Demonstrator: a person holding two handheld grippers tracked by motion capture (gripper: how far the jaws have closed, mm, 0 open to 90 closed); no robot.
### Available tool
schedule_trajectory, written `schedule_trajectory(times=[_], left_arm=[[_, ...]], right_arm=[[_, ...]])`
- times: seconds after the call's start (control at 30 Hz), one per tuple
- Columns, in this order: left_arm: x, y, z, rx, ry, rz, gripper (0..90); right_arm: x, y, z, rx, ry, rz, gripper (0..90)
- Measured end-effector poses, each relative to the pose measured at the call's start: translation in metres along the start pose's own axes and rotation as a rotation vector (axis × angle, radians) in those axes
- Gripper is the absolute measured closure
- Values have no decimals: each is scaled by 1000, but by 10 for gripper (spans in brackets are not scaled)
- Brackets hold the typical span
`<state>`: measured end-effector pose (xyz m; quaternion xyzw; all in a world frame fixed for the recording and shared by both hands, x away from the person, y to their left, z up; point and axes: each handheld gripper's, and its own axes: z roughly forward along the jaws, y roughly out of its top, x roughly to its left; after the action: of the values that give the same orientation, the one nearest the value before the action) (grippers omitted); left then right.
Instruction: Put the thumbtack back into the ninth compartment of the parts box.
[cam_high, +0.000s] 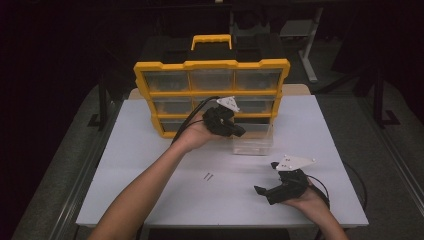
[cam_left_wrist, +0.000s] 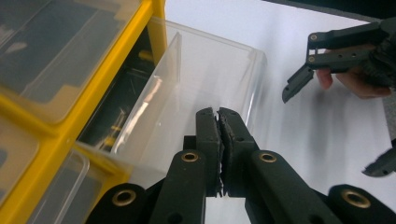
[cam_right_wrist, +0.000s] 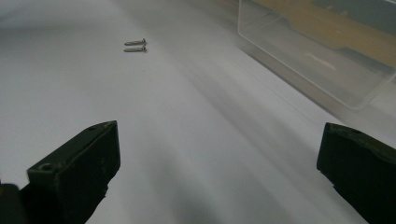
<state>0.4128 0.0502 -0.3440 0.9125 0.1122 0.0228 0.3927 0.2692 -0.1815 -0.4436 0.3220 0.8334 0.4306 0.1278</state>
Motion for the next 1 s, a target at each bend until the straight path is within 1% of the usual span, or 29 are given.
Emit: schedule_trajectory(times=[0.17, 0.2, 0.27, 0.5, 0.57, 0.6, 0.67, 0.73, 0.87, 0.93, 1.0], left_arm=[[1, 3, 7, 10, 4, 7, 872], [2, 4, 13, 21, 5, 9, 872], [2, 5, 16, 23, 6, 3, 871], [5, 6, 31, 62, 12, 4, 872], [5, 6, 32, 68, 13, 5, 871], [6, 5, 37, 81, 15, 5, 871], [5, 5, 39, 92, 17, 7, 871], [6, 5, 41, 97, 20, 7, 866], [6, 5, 40, 86, 24, 2, 837], [6, 5, 38, 84, 27, 1, 819], [6, 6, 34, 70, 27, -4, 793]], right_arm=[[0, 0, 0, 0, 1, -1, 0], [0, 0, 0, -1, 1, -1, 0], [0, 0, 0, -1, 1, -2, 0], [0, 0, 0, -1, 2, -1, 0], [0, 0, 0, -2, 2, -1, 0], [0, 0, 0, 0, 3, -1, 0], [0, 0, 0, 0, 3, -1, 0], [0, 0, 0, -1, 3, -1, 0], [0, 0, -1, -1, 4, 0, 0], [0, 0, 0, -1, 4, 1, 0], [0, 0, 0, -2, 4, 2, 0]])
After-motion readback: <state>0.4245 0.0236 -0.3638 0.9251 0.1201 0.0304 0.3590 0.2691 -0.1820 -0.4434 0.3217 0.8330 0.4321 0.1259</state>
